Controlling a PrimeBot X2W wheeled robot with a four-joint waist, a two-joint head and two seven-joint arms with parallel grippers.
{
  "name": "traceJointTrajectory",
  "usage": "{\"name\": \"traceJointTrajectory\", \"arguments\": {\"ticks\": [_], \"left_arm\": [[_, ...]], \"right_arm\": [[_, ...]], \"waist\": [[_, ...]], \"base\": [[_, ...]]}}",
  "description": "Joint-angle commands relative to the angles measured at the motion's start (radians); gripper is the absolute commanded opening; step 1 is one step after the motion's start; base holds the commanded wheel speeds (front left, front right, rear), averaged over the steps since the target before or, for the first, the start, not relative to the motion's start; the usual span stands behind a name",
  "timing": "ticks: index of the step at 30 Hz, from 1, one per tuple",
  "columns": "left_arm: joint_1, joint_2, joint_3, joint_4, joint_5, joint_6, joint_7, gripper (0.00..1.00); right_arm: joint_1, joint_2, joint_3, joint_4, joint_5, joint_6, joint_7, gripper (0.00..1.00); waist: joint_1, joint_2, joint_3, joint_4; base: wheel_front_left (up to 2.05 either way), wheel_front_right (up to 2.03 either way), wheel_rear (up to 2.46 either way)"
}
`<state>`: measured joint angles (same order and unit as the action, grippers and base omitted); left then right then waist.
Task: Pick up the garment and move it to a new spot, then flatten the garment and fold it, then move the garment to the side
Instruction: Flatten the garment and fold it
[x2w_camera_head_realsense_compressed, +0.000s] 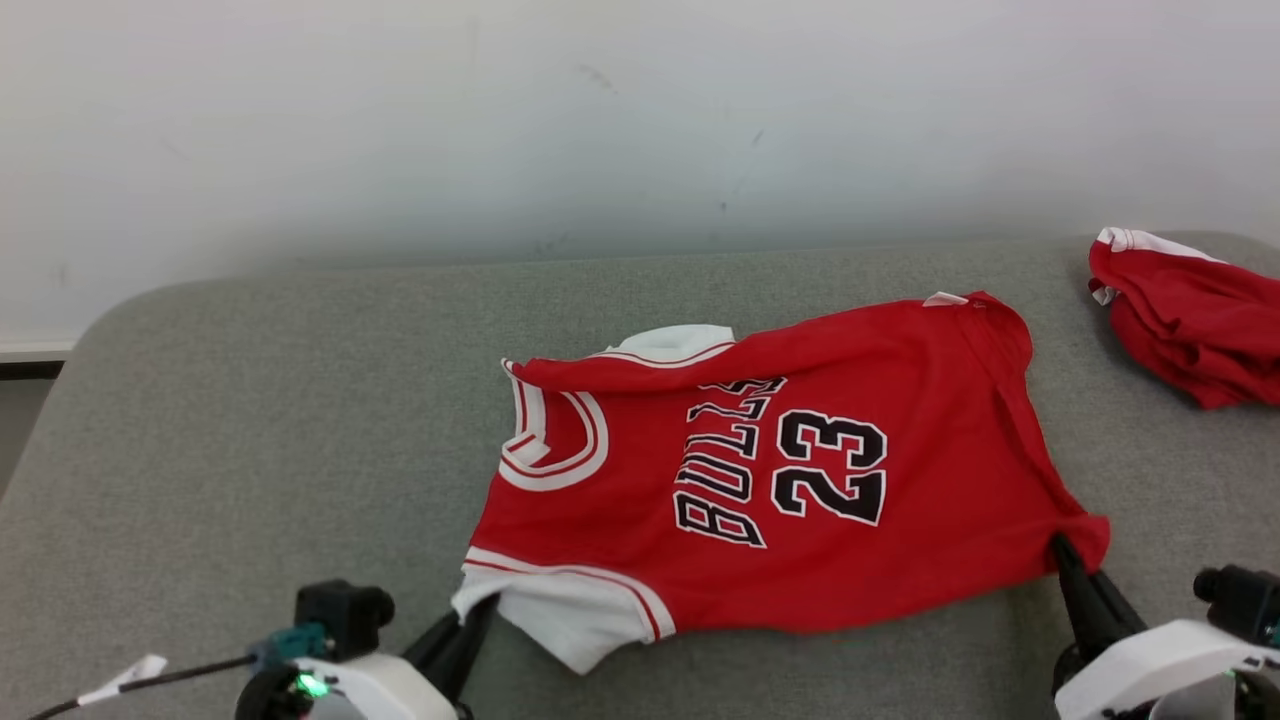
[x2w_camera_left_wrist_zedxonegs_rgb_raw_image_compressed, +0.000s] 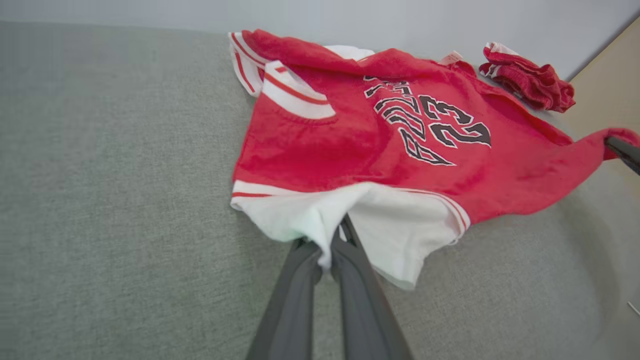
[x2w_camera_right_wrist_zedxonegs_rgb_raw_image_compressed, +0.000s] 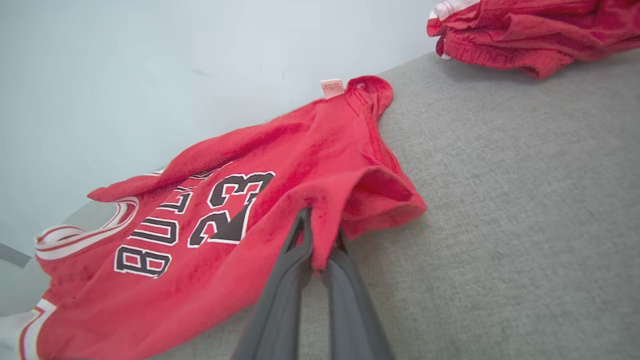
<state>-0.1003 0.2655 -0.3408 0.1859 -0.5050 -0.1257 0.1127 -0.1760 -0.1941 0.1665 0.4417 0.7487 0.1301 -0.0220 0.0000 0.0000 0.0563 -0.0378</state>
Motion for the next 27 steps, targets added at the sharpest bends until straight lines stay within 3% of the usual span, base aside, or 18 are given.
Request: {"name": "traceJointTrajectory", "arguments": {"ticks": [1,7,12,16,27], "left_arm": [[-0.032,0.014,0.012,-0.004,0.017,0.004,-0.014,0.00],[-0.160,0.026,0.047,0.007,0.027,0.008,-0.073,0.00],[-0.357,0.061,0.056,0.048,0.016,-0.001,-0.087,0.00],[-0.575,0.080,0.038,0.135,-0.022,-0.004,-0.082,0.00],[-1.108,0.136,-0.100,0.425,-0.147,-0.004,-0.141,0.00]], "right_arm": [[-0.033,-0.019,0.008,-0.023,0.024,0.001,-0.013,0.00],[-0.173,-0.045,0.038,-0.075,0.091,0.001,-0.025,0.00],[-0.354,-0.059,0.055,-0.067,0.134,0.001,-0.016,0.00],[-0.537,-0.081,0.069,-0.018,0.156,0.001,-0.009,0.00],[-1.003,-0.067,0.109,0.220,0.129,0.001,-0.074,0.00]], "waist": [[0.0000,0.0000,0.010,0.000],[0.0000,0.0000,0.072,-0.006],[0.0000,0.0000,0.152,-0.001],[0.0000,0.0000,0.227,0.009],[0.0000,0.0000,0.377,0.008]], "base": [[0.00,0.00,0.00],[0.00,0.00,0.00],[0.00,0.00,0.00],[0.00,0.00,0.00],[0.00,0.00,0.00]]}}
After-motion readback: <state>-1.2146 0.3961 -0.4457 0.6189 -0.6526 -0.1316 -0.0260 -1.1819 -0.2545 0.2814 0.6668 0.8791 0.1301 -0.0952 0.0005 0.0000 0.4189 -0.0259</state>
